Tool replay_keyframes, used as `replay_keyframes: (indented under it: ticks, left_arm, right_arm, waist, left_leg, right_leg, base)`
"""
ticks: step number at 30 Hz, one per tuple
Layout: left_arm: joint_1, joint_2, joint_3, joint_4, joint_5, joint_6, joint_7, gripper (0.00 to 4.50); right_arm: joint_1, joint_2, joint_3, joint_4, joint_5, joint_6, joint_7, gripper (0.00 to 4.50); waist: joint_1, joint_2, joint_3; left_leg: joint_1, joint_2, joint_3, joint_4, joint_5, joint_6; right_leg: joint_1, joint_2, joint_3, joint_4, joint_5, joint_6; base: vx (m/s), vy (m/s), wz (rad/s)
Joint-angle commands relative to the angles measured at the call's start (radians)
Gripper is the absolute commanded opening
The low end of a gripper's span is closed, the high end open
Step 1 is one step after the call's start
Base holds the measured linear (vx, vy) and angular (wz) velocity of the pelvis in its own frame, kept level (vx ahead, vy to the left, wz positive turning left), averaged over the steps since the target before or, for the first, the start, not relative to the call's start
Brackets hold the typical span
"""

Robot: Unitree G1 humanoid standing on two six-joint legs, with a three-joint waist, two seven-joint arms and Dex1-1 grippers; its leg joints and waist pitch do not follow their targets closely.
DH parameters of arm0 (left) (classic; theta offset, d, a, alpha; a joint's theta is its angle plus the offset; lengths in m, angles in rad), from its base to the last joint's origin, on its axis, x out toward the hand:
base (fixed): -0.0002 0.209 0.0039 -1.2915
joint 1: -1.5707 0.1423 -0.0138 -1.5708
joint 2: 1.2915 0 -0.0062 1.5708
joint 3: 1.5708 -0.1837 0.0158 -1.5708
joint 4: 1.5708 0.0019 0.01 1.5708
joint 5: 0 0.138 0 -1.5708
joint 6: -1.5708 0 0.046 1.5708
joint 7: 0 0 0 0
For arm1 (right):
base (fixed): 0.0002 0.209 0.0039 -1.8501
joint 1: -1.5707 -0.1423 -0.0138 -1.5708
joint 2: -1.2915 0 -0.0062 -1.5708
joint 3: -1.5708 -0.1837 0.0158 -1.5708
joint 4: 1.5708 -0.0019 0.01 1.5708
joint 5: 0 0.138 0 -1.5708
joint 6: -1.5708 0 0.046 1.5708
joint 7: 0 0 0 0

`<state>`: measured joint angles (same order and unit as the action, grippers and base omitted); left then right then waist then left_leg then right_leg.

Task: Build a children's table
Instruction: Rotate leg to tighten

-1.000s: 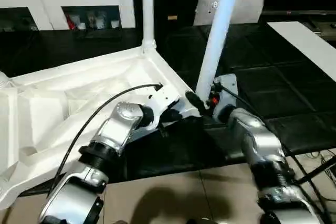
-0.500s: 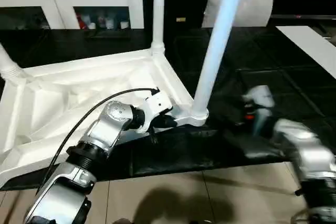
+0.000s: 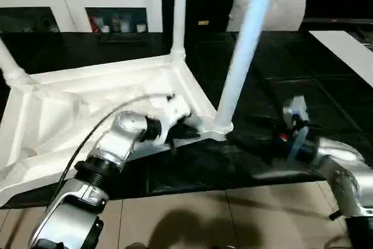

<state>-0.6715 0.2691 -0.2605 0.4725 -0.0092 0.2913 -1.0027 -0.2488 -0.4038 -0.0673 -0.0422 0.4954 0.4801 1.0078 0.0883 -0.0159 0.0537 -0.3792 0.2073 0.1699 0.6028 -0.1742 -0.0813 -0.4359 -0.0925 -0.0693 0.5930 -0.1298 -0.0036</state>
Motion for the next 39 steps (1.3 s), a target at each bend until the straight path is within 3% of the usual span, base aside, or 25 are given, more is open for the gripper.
replay_keyframes:
  ticks: [1,2,7,8,10,12,14,15,16,17,19,23,26,29,32,33,36,39]
  left_arm:
    - [0.051,0.029,0.052,-0.12,-0.059,0.099,-0.005,1.08]
    - [0.073,0.037,0.066,-0.158,-0.076,0.131,-0.004,1.2]
    - [0.206,0.115,0.12,-0.359,-0.114,0.258,-0.004,1.65]
    - [0.207,0.116,0.121,-0.36,-0.114,0.259,-0.004,1.77]
    - [0.328,0.183,0.188,-0.528,-0.164,0.352,-0.009,1.9]
    - [0.328,0.183,0.188,-0.528,-0.164,0.352,-0.009,2.06]
    - [0.391,0.209,0.226,-0.621,-0.208,0.398,-0.011,2.2]
    - [0.446,0.238,0.246,-0.7,-0.232,0.432,-0.02,2.32]
    - [0.481,0.258,0.257,-0.754,-0.247,0.459,-0.024,2.39]
    - [0.481,0.258,0.257,-0.754,-0.247,0.459,-0.024,2.6]
    - [0.545,0.294,0.287,-0.851,-0.283,0.517,-0.041,2.66]
    - [0.595,0.329,0.299,-0.894,-0.296,0.56,-0.051,3.01]
    - [0.674,0.397,0.278,-0.921,-0.251,0.568,-0.032,3.14]
    - [0.694,0.411,0.273,-0.923,-0.214,0.586,0.038,3.35]
    - [0.7,0.431,0.256,-0.918,-0.195,0.588,0.054,3.43]
    - [0.7,0.431,0.256,-0.918,-0.195,0.588,0.054,3.43]
    - [0.715,0.458,0.224,-0.885,-0.164,0.544,0.073,3.43]
    - [0.712,0.455,0.204,-0.844,-0.134,0.509,0.103,3.43]
  right_arm:
    - [-0.027,0.025,0.015,-0.049,0.02,0.029,-0.033,4.5]
    - [-0.032,0.036,0.021,-0.056,0.02,0.033,-0.042,4.5]
    - [-0.037,0.078,0.045,-0.082,0.027,0.055,-0.084,4.5]
    - [-0.037,0.078,0.045,-0.082,0.027,0.055,-0.084,4.5]
    - [-0.043,0.113,0.069,-0.088,0.023,0.061,-0.126,4.5]
    - [-0.043,0.113,0.069,-0.088,0.023,0.061,-0.126,4.5]
    - [-0.047,0.135,0.086,-0.088,0.013,0.066,-0.151,4.5]
    - [-0.056,0.161,0.113,-0.072,-0.02,0.057,-0.183,4.5]
    - [-0.062,0.177,0.132,-0.062,-0.042,0.051,-0.206,4.5]
    - [-0.062,0.177,0.132,-0.062,-0.042,0.051,-0.206,4.5]
    - [-0.089,0.247,0.161,-0.013,-0.105,0.025,-0.305,4.5]
    - [-0.107,0.306,0.179,0.024,-0.144,0.015,-0.391,4.5]
    - [-0.122,0.364,0.187,0.073,-0.184,0.005,-0.507,4.5]
    - [-0.157,0.395,0.144,0.177,-0.243,-0.039,-0.645,4.5]
    - [-0.187,0.413,0.086,0.242,-0.254,-0.07,-0.729,4.5]
    - [-0.187,0.413,0.086,0.242,-0.254,-0.07,-0.729,4.5]
    - [-0.229,0.407,0.017,0.319,-0.257,-0.12,-0.816,4.5]
    - [-0.248,0.385,-0.001,0.352,-0.264,-0.151,-0.835,4.5]
  waist:
    - [0.003,0.013,-0.071]
    - [-0.006,0.006,-0.069]
    - [-0.006,0.012,-0.064]
    - [-0.008,0.013,-0.062]
    - [-0.014,0.016,-0.053]
    - [-0.023,0.017,-0.05]
    - [-0.027,0.021,-0.048]
    - [-0.027,0.028,-0.045]
    - [-0.034,0.024,-0.045]
    - [-0.038,0.026,-0.044]
    - [-0.046,0.028,-0.039]
    - [-0.058,0.031,-0.037]
    - [-0.066,0.032,-0.036]
    - [-0.064,0.036,-0.037]
    - [-0.057,0.039,-0.037]
    - [-0.057,0.04,-0.038]
    - [-0.054,0.04,-0.044]
    - [-0.05,0.044,-0.047]
  left_leg:
    - [0.013,0.011,0.0,-0.076,-0.289,0.031]
    - [0.006,0.011,-0.001,-0.08,-0.289,0.019]
    - [0.012,0.01,0.0,-0.084,-0.301,0.017]
    - [0.015,0.011,-0.001,-0.085,-0.319,0.009]
    - [0.015,0.011,-0.005,-0.091,-0.361,-0.002]
    - [0.019,0.005,-0.004,-0.09,-0.387,-0.003]
    - [0.024,0.006,-0.005,-0.091,-0.412,-0.004]
    - [0.024,0.007,-0.01,-0.094,-0.431,-0.011]
    - [0.014,0.008,-0.014,-0.1,-0.436,-0.019]
    - [0.02,0.007,-0.013,-0.099,-0.447,-0.02]
    - [0.017,0.005,-0.013,-0.103,-0.457,-0.022]
    - [0.024,0.003,-0.016,-0.101,-0.484,-0.029]
    - [0.018,0.002,-0.016,-0.109,-0.475,-0.032]
    - [0.028,0.005,-0.011,-0.109,-0.471,-0.044]
    - [0.032,0.004,-0.01,-0.109,-0.474,-0.049]
    - [0.031,0.004,-0.01,-0.109,-0.471,-0.05]
    - [0.027,0.004,-0.009,-0.109,-0.434,-0.053]
    - [0.028,0.001,-0.004,-0.106,-0.413,-0.054]
  right_leg:
    - [0.059,-0.037,0.023,-0.081,-0.411,-0.149]
    - [0.066,-0.034,0.024,-0.074,-0.378,-0.158]
    - [0.058,-0.033,0.026,-0.081,-0.443,-0.131]
    - [0.055,-0.034,0.025,-0.083,-0.472,-0.121]
    - [0.051,-0.033,0.024,-0.088,-0.524,-0.101]
    - [0.042,-0.025,0.022,-0.097,-0.556,-0.087]
    - [0.038,-0.025,0.021,-0.103,-0.581,-0.075]
    - [0.038,-0.029,0.022,-0.101,-0.583,-0.078]
    - [0.046,-0.028,0.02,-0.097,-0.578,-0.079]
    - [0.039,-0.026,0.022,-0.098,-0.576,-0.079]
    - [0.038,-0.024,0.022,-0.101,-0.585,-0.076]
    - [0.031,-0.024,0.022,-0.105,-0.61,-0.06]
    - [0.034,-0.022,0.025,-0.102,-0.589,-0.055]
    - [0.027,-0.017,0.032,-0.097,-0.511,-0.082]
    - [0.028,-0.016,0.035,-0.094,-0.492,-0.081]
    - [0.03,-0.016,0.035,-0.092,-0.485,-0.079]
    - [0.036,-0.016,0.037,-0.083,-0.42,-0.091]
    - [0.04,-0.015,0.038,-0.079,-0.387,-0.099]
  base:
    - [0.0,0.0,0.0]
    - [0.0,0.0,0.0]
    - [0.0,0.0,0.0]
    - [0.0,0.0,0.0]
    - [0.0,0.0,0.0]
    - [0.0,0.0,0.0]
    - [0.0,0.0,0.0]
    - [0.0,0.0,0.0]
    - [0.0,0.0,0.0]
    - [0.0,0.0,0.0]
    - [0.0,0.0,0.0]
    - [0.0,0.0,0.0]
    - [0.0,0.0,0.0]
    - [0.0,0.0,0.0]
    - [0.0,0.0,0.0]
    - [0.0,0.0,0.0]
    - [0.0,0.0,0.0]
    - [0.0,0.0,0.0]
